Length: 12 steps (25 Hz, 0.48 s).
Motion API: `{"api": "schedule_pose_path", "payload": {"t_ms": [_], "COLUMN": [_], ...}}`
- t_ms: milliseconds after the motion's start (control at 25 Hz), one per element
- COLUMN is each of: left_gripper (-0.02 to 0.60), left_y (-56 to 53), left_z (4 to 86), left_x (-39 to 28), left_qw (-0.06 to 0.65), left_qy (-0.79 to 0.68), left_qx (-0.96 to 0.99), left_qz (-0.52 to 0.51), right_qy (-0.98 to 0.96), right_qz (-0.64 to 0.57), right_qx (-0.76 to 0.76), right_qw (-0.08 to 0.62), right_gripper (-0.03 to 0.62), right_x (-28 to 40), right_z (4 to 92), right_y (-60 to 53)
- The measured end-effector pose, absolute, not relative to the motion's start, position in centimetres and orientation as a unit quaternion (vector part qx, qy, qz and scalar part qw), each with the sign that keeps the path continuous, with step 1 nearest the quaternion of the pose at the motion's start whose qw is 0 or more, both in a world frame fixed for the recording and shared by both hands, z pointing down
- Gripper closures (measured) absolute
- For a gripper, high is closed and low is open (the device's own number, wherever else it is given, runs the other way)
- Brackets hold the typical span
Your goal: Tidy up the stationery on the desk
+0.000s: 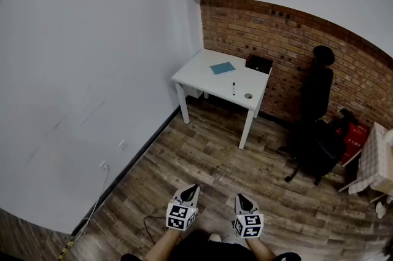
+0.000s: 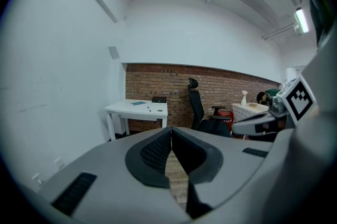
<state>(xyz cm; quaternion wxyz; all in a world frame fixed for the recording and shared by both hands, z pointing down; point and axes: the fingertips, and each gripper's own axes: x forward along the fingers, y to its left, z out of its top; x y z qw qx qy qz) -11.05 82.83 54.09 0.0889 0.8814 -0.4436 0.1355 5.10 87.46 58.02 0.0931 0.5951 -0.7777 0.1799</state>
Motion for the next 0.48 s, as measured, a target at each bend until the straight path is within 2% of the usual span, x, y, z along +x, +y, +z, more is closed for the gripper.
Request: {"api": "schedule_pose_path", "payload": {"t_ms": [480], "left_gripper": [0.565], "left_y": [80.8], "left_z": [54.8], "left_x": [-9.8], "left_qw": [0.093], "left_qy": [-0.448], "left_qx": [0.877], "left_qz": [0.144], "right_qy": [-0.783], "right_qz": [0.185], "right_qx": [0.586], "right_qw": [0.095], "right_gripper": [0.571], "right_x": [6.2], "right_z": [58.7], "right_y": [85.3]}}
